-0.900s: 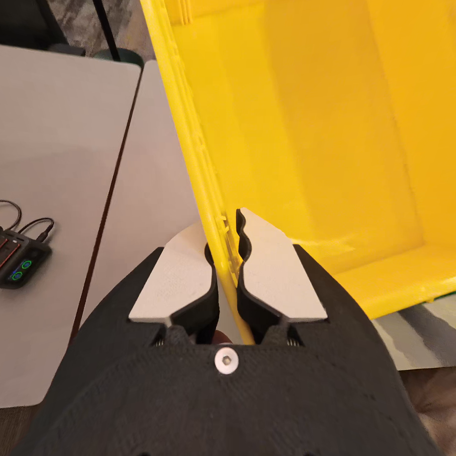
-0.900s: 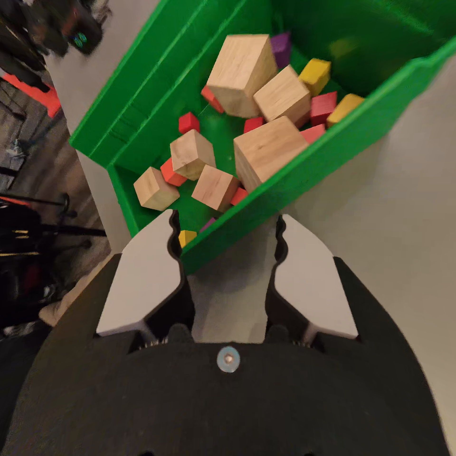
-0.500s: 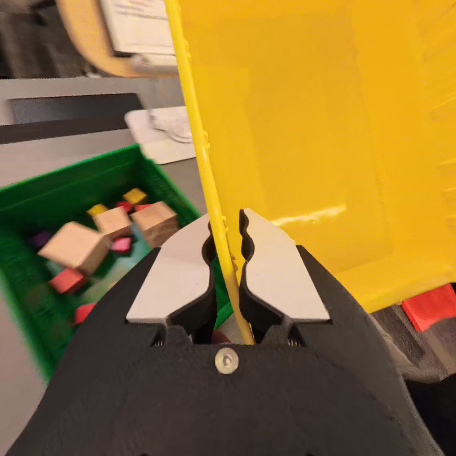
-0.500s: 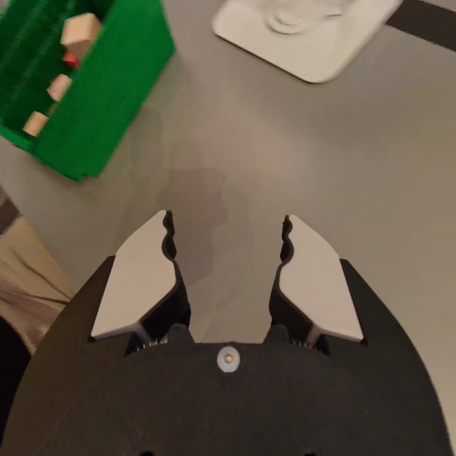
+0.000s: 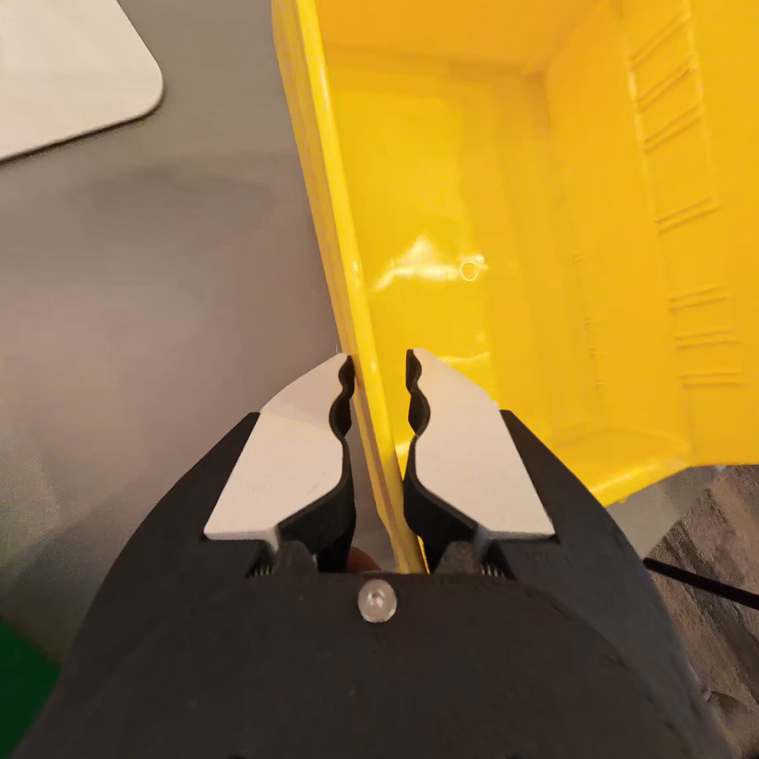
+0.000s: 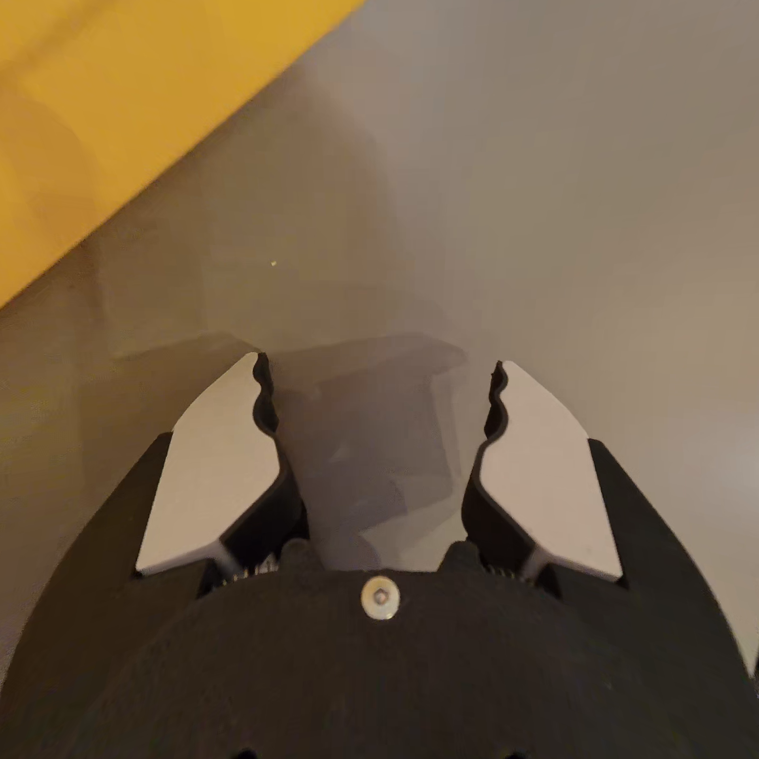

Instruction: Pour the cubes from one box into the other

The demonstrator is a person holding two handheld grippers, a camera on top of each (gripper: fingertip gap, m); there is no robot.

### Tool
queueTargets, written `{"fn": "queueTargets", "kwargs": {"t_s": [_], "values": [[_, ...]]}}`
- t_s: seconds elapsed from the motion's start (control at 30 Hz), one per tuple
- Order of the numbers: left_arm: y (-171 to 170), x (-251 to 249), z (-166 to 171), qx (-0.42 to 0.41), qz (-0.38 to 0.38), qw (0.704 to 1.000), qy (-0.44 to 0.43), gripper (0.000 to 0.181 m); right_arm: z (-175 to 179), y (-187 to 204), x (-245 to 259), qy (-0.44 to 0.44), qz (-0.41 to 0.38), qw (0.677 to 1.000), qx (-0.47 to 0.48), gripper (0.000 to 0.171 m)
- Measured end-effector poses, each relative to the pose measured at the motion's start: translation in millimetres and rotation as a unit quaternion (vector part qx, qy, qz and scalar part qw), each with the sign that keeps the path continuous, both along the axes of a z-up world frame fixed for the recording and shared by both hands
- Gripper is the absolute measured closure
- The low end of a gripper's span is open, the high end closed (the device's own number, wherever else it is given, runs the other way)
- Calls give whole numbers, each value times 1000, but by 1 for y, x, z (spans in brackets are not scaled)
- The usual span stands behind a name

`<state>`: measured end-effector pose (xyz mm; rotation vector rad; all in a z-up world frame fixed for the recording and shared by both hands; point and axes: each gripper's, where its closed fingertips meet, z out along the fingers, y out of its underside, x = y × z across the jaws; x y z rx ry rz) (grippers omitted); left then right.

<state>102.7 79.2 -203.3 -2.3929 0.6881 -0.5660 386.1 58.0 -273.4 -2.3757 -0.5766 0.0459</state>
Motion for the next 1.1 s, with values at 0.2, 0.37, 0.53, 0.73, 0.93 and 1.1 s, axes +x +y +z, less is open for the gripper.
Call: {"fn": "queueTargets", "kwargs": {"t_s": [0.2, 0.37, 0.53, 0.73, 0.93, 1.1], "values": [[-5, 12, -26, -48, 14, 998, -30, 149, -4, 3, -5, 55, 5, 998, 15, 87], [-7, 16, -17, -48, 17, 995, -81, 131, -6, -5, -6, 57, 41, 998, 5, 70], [-15, 8, 5, -29, 13, 991, -133, 112, -7, -10, -7, 53, 52, 997, 2, 62], [-32, -26, 27, 63, 18, 990, -122, 122, -8, -12, 1, 47, 37, 998, 1, 43], [-62, -42, -14, 49, 8, 995, -87, 118, -11, -11, 6, 51, 42, 998, -9, 39], [-68, -53, -17, 102, 17, 992, -72, 121, -13, -9, 12, 48, 20, 998, -19, 29]]}}
